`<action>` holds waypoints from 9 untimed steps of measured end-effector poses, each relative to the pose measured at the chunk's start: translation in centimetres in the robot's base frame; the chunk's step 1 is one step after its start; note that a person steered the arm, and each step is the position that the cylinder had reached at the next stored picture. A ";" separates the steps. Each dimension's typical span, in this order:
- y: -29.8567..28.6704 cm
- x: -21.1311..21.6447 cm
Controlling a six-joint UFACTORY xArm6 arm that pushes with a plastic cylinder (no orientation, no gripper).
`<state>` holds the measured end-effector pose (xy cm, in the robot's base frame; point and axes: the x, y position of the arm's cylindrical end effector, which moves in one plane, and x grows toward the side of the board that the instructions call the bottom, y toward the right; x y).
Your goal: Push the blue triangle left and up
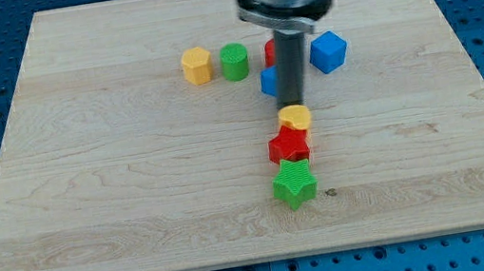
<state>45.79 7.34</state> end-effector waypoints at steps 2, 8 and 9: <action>4.6 0.8; -6.0 -4.1; -10.2 -4.1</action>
<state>41.69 -2.81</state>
